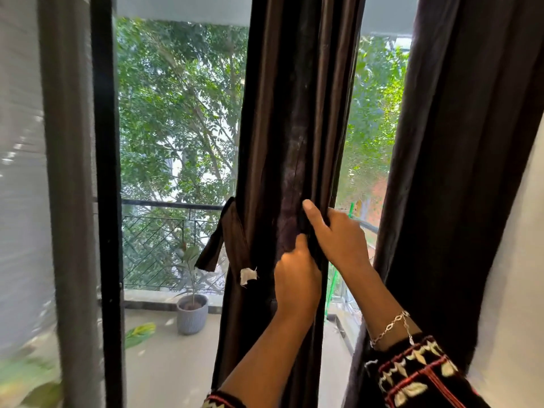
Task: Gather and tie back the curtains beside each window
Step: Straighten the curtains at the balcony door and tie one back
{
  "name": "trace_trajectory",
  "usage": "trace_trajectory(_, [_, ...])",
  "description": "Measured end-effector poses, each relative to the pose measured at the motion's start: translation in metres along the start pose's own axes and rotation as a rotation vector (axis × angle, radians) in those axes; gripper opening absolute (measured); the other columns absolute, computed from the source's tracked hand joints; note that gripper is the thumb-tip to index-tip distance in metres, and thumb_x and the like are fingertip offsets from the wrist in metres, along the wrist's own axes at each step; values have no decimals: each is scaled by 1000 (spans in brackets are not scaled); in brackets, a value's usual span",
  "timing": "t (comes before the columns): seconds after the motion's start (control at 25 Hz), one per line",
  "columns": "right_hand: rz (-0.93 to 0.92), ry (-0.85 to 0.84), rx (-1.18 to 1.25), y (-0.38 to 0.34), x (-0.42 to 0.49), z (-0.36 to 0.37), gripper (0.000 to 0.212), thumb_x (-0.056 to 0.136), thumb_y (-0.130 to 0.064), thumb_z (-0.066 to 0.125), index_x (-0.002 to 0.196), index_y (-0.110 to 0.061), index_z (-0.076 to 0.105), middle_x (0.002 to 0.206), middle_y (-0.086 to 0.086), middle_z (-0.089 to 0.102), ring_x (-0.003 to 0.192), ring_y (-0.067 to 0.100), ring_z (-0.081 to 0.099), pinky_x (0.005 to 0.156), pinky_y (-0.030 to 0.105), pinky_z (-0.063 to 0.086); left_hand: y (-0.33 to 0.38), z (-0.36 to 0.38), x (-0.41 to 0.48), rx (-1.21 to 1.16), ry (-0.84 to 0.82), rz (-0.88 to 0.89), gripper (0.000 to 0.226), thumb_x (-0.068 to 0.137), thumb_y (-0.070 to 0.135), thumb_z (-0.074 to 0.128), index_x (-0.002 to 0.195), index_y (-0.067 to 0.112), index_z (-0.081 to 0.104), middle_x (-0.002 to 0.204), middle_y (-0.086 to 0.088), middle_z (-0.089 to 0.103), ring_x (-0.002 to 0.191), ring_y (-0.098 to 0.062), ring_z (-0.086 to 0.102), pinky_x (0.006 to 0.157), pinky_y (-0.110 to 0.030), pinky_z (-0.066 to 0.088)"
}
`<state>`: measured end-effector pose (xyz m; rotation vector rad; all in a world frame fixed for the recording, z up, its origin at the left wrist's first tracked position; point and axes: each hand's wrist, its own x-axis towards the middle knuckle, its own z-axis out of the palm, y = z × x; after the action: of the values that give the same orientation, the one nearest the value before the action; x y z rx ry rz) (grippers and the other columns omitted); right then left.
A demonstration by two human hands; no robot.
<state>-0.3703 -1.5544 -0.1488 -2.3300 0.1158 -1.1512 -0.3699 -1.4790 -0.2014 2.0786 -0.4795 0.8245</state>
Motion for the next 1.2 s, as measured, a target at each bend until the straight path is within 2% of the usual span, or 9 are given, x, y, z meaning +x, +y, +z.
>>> trace_trajectory(0.16, [3, -10, -58, -3, 1, 9, 43, 94, -41, 43, 86, -1, 59, 90, 21, 64, 90, 38, 59, 64, 33, 36, -3, -13, -12, 83, 31, 93, 24, 94, 15, 42, 116, 12, 52, 84, -14, 68, 78, -35, 63, 63, -40, 45])
trace_trajectory(0.28, [-1, -25, -112, 3, -3, 13, 39, 98, -32, 37, 90, 0, 58, 95, 24, 63, 92, 40, 58, 65, 34, 34, -23, -24, -23, 74, 442, 247, 16, 86, 24, 57, 96, 16, 66, 71, -1, 68, 63, -20, 63, 53, -29, 45])
trace_trajectory(0.4, [10, -35, -112, 6, -9, 16, 36, 99, -32, 33, 79, -8, 48, 79, 14, 56, 88, 38, 58, 62, 32, 29, -49, -38, -18, -18, 719, 210, 22, 82, 27, 60, 98, 11, 62, 94, -6, 63, 88, -18, 50, 76, -25, 39])
trace_trajectory(0.52, [-9, -33, -75, 2, -14, 18, 34, 99, -33, 32, 75, -11, 42, 64, 2, 40, 81, 37, 57, 60, 31, 29, -60, -46, -8, -19, 566, -64, 45, 79, 29, 68, 117, 8, 54, 113, -10, 58, 105, -24, 49, 85, -35, 41])
trace_trajectory(0.64, [-12, -24, -42, -4, -19, 19, 36, 100, -33, 32, 71, -12, 39, 69, 8, 50, 82, 37, 56, 61, 32, 29, -64, -45, -3, 70, 370, -223, 51, 82, 33, 65, 125, 13, 48, 118, -6, 57, 109, -27, 51, 82, -41, 42])
trace_trajectory(0.76, [-25, -20, -19, -9, -23, 18, 41, 100, -33, 31, 65, -13, 33, 66, 4, 46, 81, 38, 57, 61, 32, 30, -64, -42, -4, 194, 360, -108, 40, 82, 30, 65, 115, 10, 55, 106, -11, 59, 98, -32, 55, 72, -41, 44])
trace_trajectory(0.92, [-52, -8, 12, -12, -24, 23, 35, 100, -32, 32, 75, -11, 44, 75, 13, 60, 82, 37, 59, 62, 31, 33, -51, -36, 9, 285, 477, -12, 44, 72, 29, 76, 109, 10, 62, 98, -16, 58, 88, -34, 57, 68, -42, 45])
trace_trajectory(1.08, [-40, -50, 39, -16, -21, 27, 42, 100, -33, 32, 60, -21, 30, 56, -3, 38, 76, 36, 59, 61, 30, 33, -45, -34, 15, 341, 547, 95, 22, 62, 12, 79, 77, 8, 63, 88, -15, 58, 80, -33, 57, 68, -41, 43])
trace_trajectory(1.2, [-40, -66, 103, -22, -19, 29, 42, 99, -35, 33, 59, -22, 32, 59, 0, 44, 77, 37, 59, 60, 31, 33, -46, -25, 2, 399, 551, 181, 22, 58, 7, 81, 70, 10, 63, 81, -10, 59, 75, -29, 57, 65, -36, 41])
